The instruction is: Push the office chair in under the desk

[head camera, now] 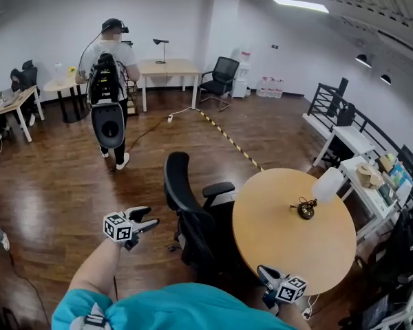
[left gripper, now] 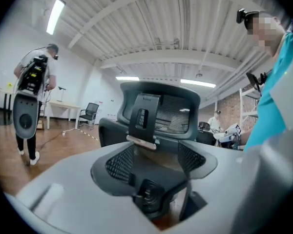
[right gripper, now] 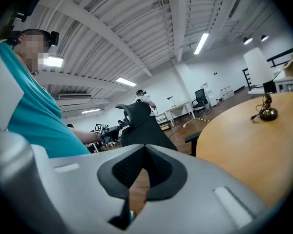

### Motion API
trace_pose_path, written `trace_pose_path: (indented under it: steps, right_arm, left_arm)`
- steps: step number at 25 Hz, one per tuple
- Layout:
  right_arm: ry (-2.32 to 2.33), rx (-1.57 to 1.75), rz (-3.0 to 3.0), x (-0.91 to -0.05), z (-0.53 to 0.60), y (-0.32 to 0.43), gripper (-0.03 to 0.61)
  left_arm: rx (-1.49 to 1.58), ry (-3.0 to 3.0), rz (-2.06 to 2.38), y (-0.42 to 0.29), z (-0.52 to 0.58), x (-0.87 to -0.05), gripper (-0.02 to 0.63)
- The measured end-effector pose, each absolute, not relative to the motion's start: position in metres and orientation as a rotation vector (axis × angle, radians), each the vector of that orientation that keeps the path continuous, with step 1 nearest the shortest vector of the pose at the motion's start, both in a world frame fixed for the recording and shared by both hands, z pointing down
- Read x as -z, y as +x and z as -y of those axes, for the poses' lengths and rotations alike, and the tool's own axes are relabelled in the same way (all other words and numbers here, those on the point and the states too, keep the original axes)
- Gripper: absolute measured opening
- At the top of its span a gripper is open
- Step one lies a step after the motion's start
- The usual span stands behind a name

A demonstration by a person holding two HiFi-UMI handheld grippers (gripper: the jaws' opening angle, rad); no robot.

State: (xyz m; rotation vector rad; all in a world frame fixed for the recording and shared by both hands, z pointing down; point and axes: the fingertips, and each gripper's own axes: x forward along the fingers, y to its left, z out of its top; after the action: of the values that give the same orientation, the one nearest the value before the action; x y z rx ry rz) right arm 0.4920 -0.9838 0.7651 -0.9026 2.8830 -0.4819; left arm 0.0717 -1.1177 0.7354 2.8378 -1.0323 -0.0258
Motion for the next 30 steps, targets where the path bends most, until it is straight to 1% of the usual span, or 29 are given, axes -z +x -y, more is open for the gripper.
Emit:
trace_pose_path:
  steps: [1, 3, 5, 8, 11, 14, 20, 22, 27, 30]
  right_arm:
    - [-0.867, 0.497, -2.888, -0.770, 0.987, 0.484, 0.000]
    - [-0.794, 0.519, -2.912, -0.773, 0.988, 0.464, 0.000]
    - [-0.719, 0.530, -2.951, -0.766, 0.990, 0.434, 0.000]
    - [-0.626, 0.516, -3.000, -0.751, 0.981, 0.390, 0.000]
    - [-0.582, 0.465, -3.025, -0.735, 0.932, 0.357, 0.000]
    - [-0.616, 0.429, -3.028, -0.727, 0.880, 0.306, 0.000]
    - [-0.669, 0.582, -3.002, -0.763, 0.780, 0.193, 0.000]
    - [-0.666, 0.606, -3.013, -0.763, 0.748, 0.168, 0.000]
    - [-0.658, 0.553, -3.061, -0.739, 0.680, 0.153, 0.000]
    - [-0.631, 0.513, -3.079, -0.732, 0.637, 0.154, 0.000]
  left_arm:
    - [0.079, 2.801, 1.044, 0.065, 1.101, -0.743, 0.384]
    - [0.211, 2.713, 1.062, 0.053, 1.065, -0.753, 0.324]
    - [0.299, 2.641, 1.074, 0.037, 1.034, -0.757, 0.279]
    - [0.307, 2.681, 1.076, 0.020, 0.985, -0.745, 0.235]
    - [0.323, 2.692, 1.093, -0.003, 0.924, -0.745, 0.171]
    - [0.329, 2.768, 1.052, -0.044, 0.870, -0.731, 0.109]
    - [0.321, 2.816, 0.947, -0.144, 0.766, -0.731, 0.106]
    - [0.335, 2.776, 0.962, -0.167, 0.736, -0.736, 0.105]
    - [0.327, 2.765, 0.970, -0.182, 0.652, -0.746, 0.106]
    - [0.325, 2.743, 0.978, -0.174, 0.603, -0.753, 0.106]
